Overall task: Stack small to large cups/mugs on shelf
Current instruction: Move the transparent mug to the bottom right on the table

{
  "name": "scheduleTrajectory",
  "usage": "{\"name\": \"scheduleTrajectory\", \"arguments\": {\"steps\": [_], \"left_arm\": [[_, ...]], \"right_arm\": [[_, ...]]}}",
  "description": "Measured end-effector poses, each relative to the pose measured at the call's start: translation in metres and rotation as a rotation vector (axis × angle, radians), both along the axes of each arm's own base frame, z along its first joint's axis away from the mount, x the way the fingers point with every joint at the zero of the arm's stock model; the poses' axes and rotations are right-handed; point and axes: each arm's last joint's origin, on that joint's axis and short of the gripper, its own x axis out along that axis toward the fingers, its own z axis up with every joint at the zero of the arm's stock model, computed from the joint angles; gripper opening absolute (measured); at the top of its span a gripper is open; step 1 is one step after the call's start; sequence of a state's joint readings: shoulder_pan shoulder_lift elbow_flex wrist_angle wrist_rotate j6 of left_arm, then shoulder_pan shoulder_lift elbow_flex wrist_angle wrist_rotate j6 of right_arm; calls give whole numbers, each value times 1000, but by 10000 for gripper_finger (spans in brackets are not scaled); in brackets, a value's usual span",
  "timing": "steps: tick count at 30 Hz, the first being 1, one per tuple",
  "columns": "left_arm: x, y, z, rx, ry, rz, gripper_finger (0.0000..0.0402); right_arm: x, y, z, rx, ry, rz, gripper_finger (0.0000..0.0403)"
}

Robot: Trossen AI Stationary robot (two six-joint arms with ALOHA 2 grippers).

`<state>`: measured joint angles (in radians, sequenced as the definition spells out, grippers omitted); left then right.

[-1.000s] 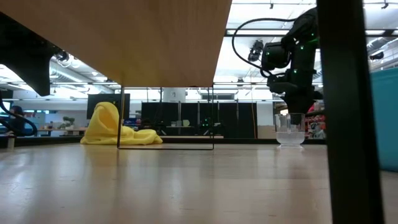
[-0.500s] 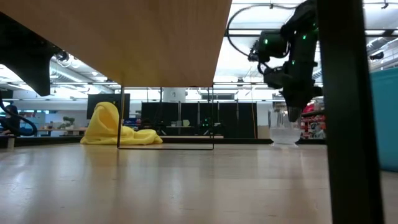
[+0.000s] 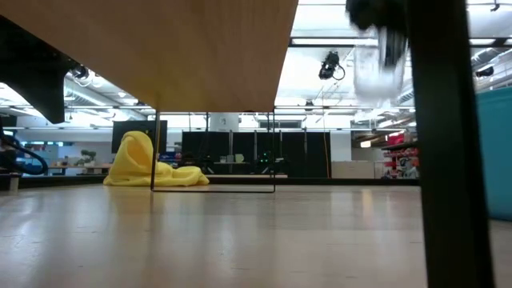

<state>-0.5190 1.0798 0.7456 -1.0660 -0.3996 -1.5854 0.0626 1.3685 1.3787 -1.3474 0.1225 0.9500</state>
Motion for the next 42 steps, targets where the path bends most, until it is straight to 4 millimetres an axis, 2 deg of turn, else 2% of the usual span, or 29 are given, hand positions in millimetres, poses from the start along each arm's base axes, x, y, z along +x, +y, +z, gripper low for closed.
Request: {"name": "scheduleTrajectory", "arguments": {"steps": [3, 6, 12, 21, 24, 28, 36, 42], "left_arm": [[0, 0, 0, 0, 0, 0, 25], [0, 0, 0, 0, 0, 0, 16], [0, 0, 0, 0, 0, 0, 9], [0, 0, 0, -8, 4, -1, 27], [0, 0, 0, -9, 5, 0, 20], [0, 0, 0, -16, 0, 20, 10], [0, -1, 0, -34, 7, 21, 23], [0, -1, 0, -47, 14, 19, 29]], "right_arm": [[-7, 35, 22, 20, -53, 28, 1], [-14, 68, 31, 36, -106, 60, 1], [-16, 127, 13, 60, -75, 139, 0], [5, 198, -25, 76, -67, 287, 0], [11, 213, -44, 70, -5, 338, 0], [19, 223, -68, 34, 62, 350, 0], [33, 235, -99, 8, 118, 433, 0], [42, 238, -112, 10, 122, 460, 0]]}}
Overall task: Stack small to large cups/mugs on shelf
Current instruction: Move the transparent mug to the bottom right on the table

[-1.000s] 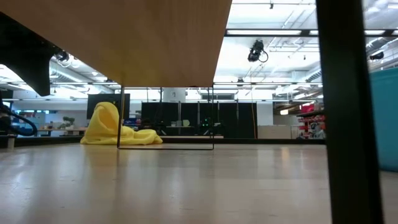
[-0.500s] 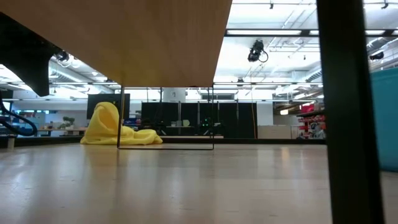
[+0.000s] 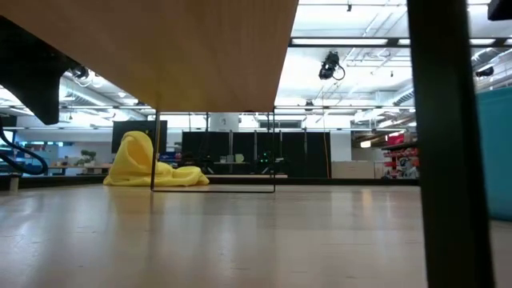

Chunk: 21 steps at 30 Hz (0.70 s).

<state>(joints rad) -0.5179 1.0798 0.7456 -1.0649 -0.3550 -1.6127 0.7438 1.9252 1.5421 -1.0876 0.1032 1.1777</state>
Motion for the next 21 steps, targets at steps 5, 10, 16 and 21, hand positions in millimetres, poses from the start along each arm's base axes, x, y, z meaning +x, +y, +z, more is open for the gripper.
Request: {"name": "scheduleTrajectory", "arguments": {"steps": [5, 10, 16, 21], "left_arm": [[0, 0, 0, -1, 0, 0, 17], [0, 0, 0, 0, 1, 0, 13], [0, 0, 0, 0, 1, -1, 24], [0, 0, 0, 1, 2, -2, 21]], "right_arm": [[7, -2, -11, -21, 19, 11, 0], [13, -4, -20, -34, 36, 22, 0], [14, -6, -19, -35, 32, 20, 2], [14, -5, -20, -34, 36, 37, 26]]}}
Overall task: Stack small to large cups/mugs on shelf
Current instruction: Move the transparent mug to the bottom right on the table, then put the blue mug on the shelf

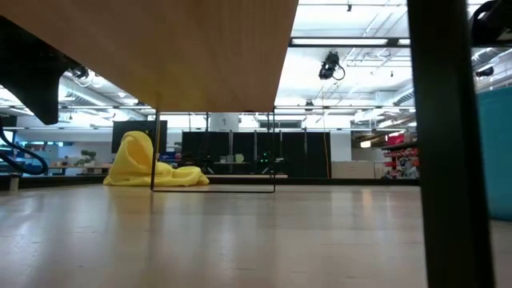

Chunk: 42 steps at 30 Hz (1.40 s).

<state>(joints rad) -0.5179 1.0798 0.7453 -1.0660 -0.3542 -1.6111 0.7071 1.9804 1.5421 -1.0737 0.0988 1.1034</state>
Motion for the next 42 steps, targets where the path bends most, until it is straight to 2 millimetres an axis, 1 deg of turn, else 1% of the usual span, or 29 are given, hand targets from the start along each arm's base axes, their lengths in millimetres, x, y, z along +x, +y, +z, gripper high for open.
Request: {"name": "scheduleTrajectory", "arguments": {"steps": [5, 10, 15, 20, 24, 27, 30, 33, 35, 37, 40, 42], "left_arm": [[0, 0, 0, 0, 0, -1, 26], [0, 0, 0, 1, 1, -2, 34], [0, 0, 0, 1, 1, -2, 35], [0, 0, 0, 1, 0, -2, 31], [0, 0, 0, 1, 0, -1, 30], [0, 0, 0, 0, 0, 0, 35], [0, 0, 0, 0, -1, 1, 39], [0, 0, 0, 0, 0, 1, 40], [0, 0, 0, 0, 0, 0, 39], [0, 0, 0, 0, 0, 0, 39], [0, 0, 0, 0, 0, 0, 42], [0, 0, 0, 0, -1, 0, 46]], "right_arm": [[1, 1, 0, 8, -4, 0, 58], [1, 1, 2, 17, -14, -1, 80], [-2, -2, 15, 38, -46, -7, 90], [-8, -7, 34, 62, -77, -11, 90], [-19, -15, 55, 76, -91, -20, 90], [-32, -27, 74, 59, -87, -22, 90], [-46, -44, 93, 0, -77, -19, 90], [-54, -59, 103, -47, -53, 19, 90], [-55, -69, 102, -55, -32, 28, 90], [-53, -80, 95, -63, 0, 28, 90], [-51, -97, 77, -69, 26, 26, 90], [-50, -106, 64, -15, 2, 28, 90]]}}
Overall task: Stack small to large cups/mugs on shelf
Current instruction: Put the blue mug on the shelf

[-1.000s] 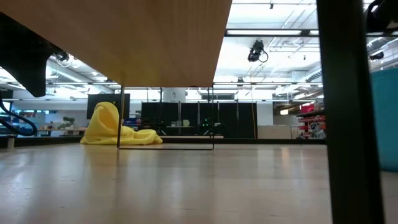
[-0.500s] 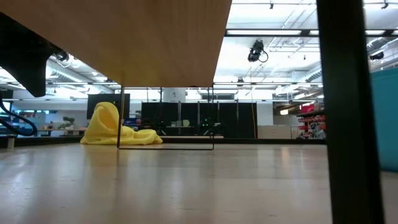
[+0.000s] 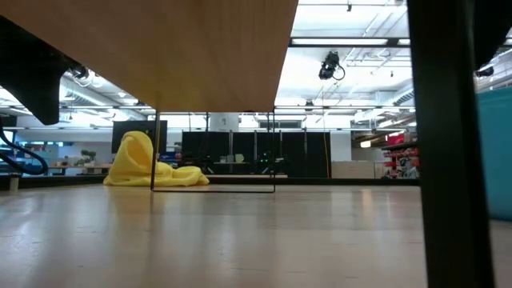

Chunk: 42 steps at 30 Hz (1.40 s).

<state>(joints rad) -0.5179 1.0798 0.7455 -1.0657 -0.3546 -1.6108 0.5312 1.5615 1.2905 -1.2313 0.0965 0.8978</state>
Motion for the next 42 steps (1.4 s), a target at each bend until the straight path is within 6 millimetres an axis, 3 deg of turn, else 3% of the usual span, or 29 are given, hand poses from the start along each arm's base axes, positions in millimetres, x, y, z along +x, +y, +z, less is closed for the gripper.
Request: {"name": "scheduleTrajectory", "arguments": {"steps": [4, 12, 35, 42], "left_arm": [[0, 0, 0, -2, -3, -1, 52], [1, -1, 0, -4, -7, -1, 60], [3, -2, 1, -19, -32, 1, 70], [3, -2, 1, -20, -33, 2, 64]], "right_arm": [[-4, -10, -16, 98, -49, -4, 90], [-15, -15, -20, 121, -38, 38, 90], [-10, -24, -46, 130, -56, 70, 89], [-4, -30, -46, 147, -82, -8, 59]]}}
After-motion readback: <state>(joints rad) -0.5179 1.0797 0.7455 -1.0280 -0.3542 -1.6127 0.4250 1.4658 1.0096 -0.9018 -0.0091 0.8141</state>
